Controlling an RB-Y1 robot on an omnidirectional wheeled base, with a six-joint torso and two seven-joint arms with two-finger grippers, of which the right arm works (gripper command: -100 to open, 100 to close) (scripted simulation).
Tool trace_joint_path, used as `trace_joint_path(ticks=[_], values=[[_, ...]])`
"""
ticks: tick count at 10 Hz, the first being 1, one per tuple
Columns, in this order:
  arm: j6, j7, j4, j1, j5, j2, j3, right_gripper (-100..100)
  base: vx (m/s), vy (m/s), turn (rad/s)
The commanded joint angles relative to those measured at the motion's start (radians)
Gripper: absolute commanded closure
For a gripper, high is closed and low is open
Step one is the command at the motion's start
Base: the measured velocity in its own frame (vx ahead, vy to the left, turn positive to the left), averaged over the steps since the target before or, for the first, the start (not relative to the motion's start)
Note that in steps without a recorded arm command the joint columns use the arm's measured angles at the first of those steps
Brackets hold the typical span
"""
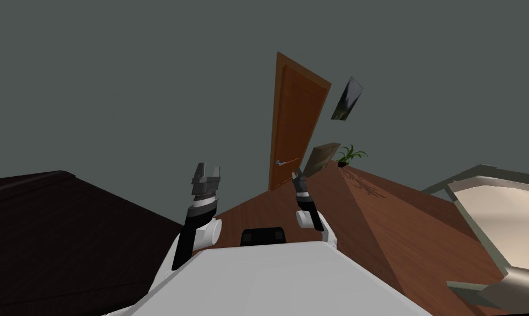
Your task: Pull the door open
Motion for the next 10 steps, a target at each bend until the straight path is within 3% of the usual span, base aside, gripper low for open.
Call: trace_joint_path(ticks=[1, 9, 10], values=[[-0.016, -0.008, 0.05, -0.019, -0.001, -0.005, -0.001, -100, 0.053, -0.035, 0.095], [-0.067, -0.042, 0.24, -0.084, -0.007, -0.027, -0.006, -100, 0.045, -0.056, 0.08], [-0.08, -0.051, 0.282, -0.101, -0.008, -0.033, -0.007, -100, 0.04, -0.046, 0.094]])
